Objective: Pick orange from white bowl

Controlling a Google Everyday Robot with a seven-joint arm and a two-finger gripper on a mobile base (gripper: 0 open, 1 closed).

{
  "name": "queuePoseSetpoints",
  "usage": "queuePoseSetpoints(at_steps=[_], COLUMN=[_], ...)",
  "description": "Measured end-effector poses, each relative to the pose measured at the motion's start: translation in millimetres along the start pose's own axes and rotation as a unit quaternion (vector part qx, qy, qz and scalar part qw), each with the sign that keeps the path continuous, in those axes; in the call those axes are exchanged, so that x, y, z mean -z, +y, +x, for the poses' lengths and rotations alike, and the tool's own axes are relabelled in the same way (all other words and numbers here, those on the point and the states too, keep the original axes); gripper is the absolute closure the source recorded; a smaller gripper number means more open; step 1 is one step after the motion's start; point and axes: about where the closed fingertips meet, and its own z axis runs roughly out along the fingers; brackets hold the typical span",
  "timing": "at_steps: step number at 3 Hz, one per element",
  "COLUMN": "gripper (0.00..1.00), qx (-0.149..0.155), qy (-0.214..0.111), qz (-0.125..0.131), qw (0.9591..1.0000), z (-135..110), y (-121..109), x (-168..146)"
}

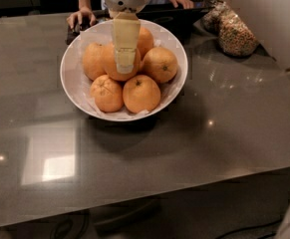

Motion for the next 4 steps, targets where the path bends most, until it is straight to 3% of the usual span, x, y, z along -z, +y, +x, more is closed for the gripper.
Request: queuePoseSetpoints(at_steps=[4], gripper=[0.21], qx=[-0.016], qy=[0.001], qz=[-0.027], qw=[0.9995], z=[8.3], y=[-8.7], x=[-21.4])
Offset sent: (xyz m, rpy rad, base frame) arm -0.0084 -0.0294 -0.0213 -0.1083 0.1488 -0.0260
